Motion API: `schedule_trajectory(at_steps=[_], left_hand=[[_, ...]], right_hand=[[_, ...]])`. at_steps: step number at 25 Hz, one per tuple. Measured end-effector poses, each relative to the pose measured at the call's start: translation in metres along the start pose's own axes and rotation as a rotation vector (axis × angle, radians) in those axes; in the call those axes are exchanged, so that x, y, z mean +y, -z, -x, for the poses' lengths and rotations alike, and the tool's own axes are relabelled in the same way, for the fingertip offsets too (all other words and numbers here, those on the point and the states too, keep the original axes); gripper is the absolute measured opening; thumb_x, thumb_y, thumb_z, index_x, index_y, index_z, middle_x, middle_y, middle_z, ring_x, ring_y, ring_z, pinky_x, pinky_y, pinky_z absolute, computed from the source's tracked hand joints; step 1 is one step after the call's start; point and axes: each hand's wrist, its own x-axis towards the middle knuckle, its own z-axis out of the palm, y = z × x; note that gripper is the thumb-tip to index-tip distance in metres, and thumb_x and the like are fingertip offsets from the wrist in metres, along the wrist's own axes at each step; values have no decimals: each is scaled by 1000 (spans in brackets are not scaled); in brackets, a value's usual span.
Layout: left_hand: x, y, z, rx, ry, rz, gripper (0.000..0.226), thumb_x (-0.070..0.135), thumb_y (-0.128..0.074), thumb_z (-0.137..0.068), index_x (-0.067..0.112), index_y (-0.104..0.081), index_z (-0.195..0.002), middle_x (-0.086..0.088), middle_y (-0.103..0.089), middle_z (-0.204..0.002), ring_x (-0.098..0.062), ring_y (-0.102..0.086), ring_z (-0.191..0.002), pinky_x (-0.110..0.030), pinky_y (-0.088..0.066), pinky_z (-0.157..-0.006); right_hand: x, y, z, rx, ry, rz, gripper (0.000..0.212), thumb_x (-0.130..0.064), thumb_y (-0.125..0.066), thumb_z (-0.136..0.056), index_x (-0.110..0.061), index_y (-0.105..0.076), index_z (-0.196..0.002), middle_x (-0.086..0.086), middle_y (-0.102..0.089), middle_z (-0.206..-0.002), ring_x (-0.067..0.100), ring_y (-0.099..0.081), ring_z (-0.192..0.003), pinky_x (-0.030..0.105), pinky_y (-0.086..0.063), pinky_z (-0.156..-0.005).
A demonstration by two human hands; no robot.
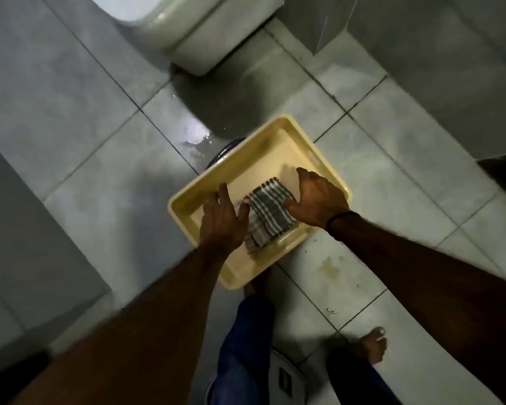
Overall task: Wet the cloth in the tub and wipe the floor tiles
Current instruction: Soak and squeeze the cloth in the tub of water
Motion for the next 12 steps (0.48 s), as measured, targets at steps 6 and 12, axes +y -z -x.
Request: schedule_trajectory(at_steps=[6, 12], left_hand=[[-33, -117, -45, 84, 602, 260, 69, 40, -60, -92, -2, -38, -142, -26, -40, -148, -44, -42, -135, -49, -38, -111], [-24, -132, -57, 261, 711, 657, 67, 28, -75, -81, 6, -47, -138, -16, -60, -133, -36, -62, -113, -45, -55, -96]], right_hand=[[36, -92, -66, -50, -56, -111, 69, -42, -74, -83, -2, -49, -133, 22, -54, -137, 41, -53, -127, 45, -49, -100], [40, -102, -88, -204, -157, -454, 46, -23, -74, -84, -4, -61, -124, 18, -68, -124, 35, -66, -111, 34, -55, -85]])
